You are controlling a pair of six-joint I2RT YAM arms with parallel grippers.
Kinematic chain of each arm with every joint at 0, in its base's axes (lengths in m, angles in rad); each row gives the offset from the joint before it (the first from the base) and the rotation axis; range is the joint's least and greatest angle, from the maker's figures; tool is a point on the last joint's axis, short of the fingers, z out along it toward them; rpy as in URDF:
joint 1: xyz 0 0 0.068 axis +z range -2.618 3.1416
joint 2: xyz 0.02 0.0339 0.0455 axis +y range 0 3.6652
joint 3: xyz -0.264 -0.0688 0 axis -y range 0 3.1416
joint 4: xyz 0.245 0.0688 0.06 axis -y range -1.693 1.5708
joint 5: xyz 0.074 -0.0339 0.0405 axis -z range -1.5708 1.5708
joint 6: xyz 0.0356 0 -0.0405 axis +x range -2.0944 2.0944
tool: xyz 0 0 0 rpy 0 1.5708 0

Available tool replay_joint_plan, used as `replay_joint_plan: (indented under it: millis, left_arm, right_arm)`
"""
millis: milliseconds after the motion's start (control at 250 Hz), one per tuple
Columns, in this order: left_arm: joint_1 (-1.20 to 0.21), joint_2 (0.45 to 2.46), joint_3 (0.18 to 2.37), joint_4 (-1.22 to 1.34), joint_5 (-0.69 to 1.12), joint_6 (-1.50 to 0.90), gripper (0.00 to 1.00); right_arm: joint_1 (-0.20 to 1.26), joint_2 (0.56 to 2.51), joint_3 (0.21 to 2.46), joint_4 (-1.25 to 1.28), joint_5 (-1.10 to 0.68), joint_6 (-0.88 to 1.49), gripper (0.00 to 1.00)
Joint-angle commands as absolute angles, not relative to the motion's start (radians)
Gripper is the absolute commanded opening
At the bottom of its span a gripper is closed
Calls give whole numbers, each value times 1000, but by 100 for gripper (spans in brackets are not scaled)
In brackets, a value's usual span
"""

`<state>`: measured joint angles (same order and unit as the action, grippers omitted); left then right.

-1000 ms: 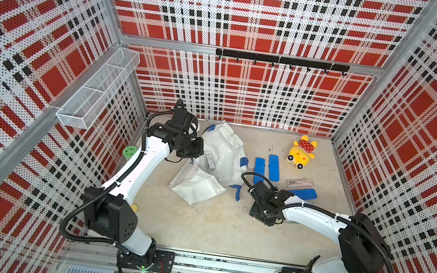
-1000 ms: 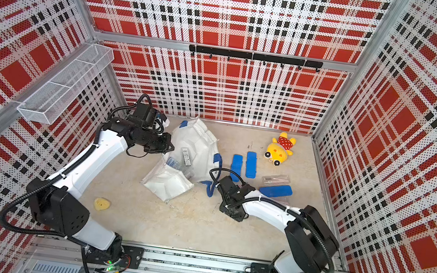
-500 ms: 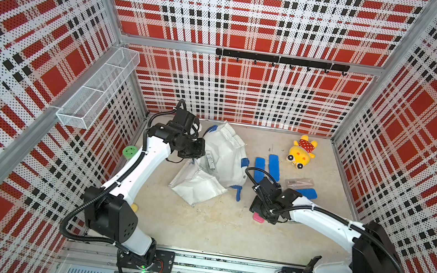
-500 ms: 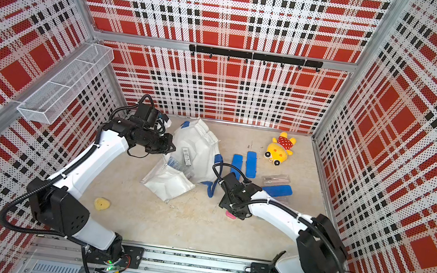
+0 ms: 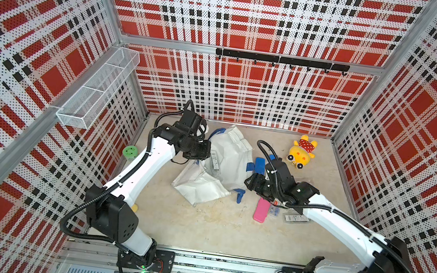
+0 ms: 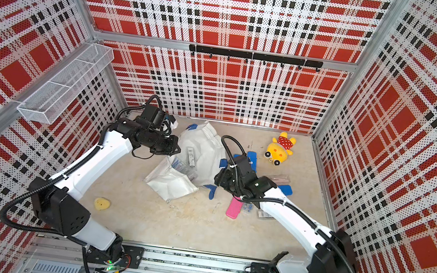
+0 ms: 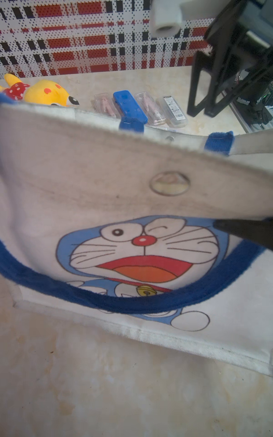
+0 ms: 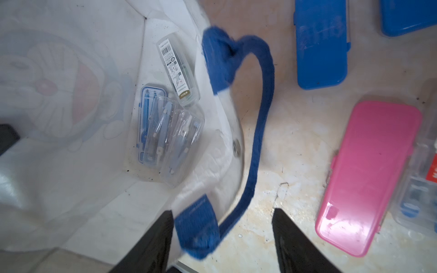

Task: Take out the compass set from the canvas bag
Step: Place the compass set at the center of the board, then adjust the canvas bag at the center of the board.

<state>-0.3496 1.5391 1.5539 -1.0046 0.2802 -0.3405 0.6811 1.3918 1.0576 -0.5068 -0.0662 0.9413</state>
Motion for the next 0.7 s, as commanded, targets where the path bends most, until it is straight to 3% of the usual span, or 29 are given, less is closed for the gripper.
replay_joint_plan:
  millis: [0,220,484,564,696]
  left_arm:
    - [-364,1537,1597,-994,289,-346,0]
    - [-368,1537,1601,-1005,269,-352,0]
    - [-376,1545,1625,-1020,246,-360,0]
    - [-377,1555,1651,-1033,231,-359,0]
    - [-384,1590,1717,-1065,189,-352,0]
  right_arm:
    - [635,1478,1127,-493,-135,888,66]
    - [569,1578,1171,-476,-200,848,59]
    - [572,1637,1218,-419,-327,829,11]
    - [591,1606,1222,-404,-345,840,5]
    - [661,1544,1256,-423,-352,828,4]
